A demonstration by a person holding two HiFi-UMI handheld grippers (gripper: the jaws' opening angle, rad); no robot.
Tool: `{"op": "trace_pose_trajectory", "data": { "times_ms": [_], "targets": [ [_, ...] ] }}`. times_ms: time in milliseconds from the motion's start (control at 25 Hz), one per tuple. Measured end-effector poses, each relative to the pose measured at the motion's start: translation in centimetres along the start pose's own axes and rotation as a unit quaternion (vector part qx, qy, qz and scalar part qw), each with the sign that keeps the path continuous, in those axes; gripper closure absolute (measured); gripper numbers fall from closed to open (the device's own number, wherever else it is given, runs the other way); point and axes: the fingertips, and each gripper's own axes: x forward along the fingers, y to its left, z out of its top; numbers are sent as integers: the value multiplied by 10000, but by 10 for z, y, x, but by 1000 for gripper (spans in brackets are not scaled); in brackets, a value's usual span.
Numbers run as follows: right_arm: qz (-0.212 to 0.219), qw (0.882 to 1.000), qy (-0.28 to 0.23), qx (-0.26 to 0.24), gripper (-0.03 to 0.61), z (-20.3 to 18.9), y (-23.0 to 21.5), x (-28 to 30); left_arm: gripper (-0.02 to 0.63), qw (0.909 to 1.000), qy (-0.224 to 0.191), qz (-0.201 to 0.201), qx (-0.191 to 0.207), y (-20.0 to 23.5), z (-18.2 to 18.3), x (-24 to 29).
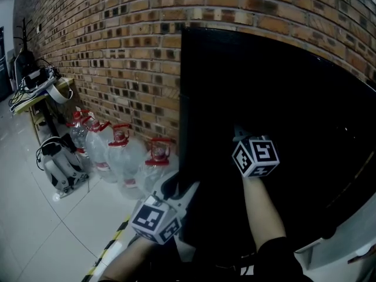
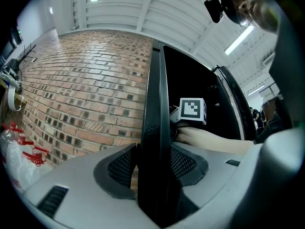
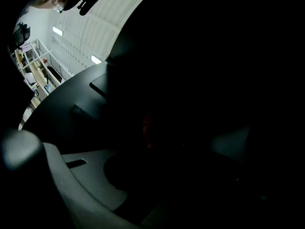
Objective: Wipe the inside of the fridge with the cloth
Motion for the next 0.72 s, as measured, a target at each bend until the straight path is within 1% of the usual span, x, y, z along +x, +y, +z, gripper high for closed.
{"op": "trace_pose_trajectory", "data": {
  "times_ms": [160,320,560,720],
  "targets": [
    [-123,9997,201,119,503,-15,-19,12,411,10000,-3,-19,9,-1,1,0],
    [-162,9982,414,391,503,-33,-37,25,413,10000,13,-35,34,0,0,2],
    [-372,9959,768,286,503,-56,-57,41,413,10000,-11,-8,-6,-1,-1,0],
    [-476,9945,883,294,503,-65,-68,48,411,10000,-36,-24,5,-1,-1,0]
  ]
}}
